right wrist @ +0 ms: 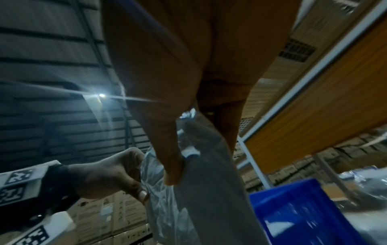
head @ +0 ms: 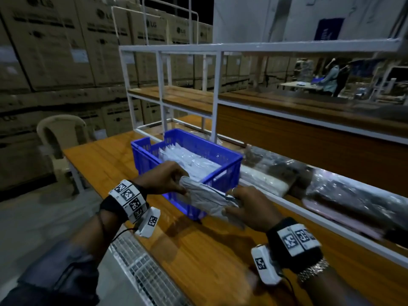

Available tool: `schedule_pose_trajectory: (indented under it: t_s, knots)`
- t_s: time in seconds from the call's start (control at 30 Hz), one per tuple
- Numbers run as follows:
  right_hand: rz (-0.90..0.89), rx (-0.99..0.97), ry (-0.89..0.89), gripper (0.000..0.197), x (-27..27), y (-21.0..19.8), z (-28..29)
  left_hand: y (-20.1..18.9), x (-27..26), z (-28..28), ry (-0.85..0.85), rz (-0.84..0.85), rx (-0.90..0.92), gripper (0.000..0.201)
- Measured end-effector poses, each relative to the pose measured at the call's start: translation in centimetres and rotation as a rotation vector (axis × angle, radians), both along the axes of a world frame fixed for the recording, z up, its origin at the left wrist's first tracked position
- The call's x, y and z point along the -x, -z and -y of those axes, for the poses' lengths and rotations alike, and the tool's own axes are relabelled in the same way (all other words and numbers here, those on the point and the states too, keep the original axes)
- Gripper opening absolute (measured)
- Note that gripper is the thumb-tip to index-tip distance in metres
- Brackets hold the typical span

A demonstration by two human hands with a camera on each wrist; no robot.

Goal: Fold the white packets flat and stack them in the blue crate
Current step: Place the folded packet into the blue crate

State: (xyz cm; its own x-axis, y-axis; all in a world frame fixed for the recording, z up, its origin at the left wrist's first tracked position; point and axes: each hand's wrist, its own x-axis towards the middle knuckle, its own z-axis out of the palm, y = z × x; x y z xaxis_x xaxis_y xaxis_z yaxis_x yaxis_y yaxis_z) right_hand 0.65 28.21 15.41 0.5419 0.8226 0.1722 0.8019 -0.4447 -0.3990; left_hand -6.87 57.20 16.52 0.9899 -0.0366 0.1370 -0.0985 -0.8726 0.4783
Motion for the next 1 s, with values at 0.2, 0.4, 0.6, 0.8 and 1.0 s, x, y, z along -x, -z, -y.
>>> schedule_pose_trajectory:
  t_s: [0.2,0.4,0.6,0.8,1.0]
  knots:
    - [0.206,0.026,0.023,0.015,-4.6,-3.0,-10.9,-3.0,-5.6,-11.1,0.027,0.055,0.054,0.018]
    - [0.164,0.052,0.146,0.048,-11.4,-5.4,-23.2,-5.1,-13.8,-24.4,0.132,-0.015,-0.071,0.017]
    - [0.166,0.137,0.259,0.024,-18.4,-4.5,-33.8,-5.2,-22.9,-33.5,0.179,-0.086,-0.318,0.042]
    - [-0.030,0.160,0.297,0.026,-24.2,1.6,-40.5,-2.7,-30.0,-35.1,0.307,-0.228,-0.755,0.057]
    - [-0.171,0.076,0.396,0.046,-28.4,7.4,-44.3,2.2,-36.5,-35.9,0.323,-0.483,-0.874,0.071]
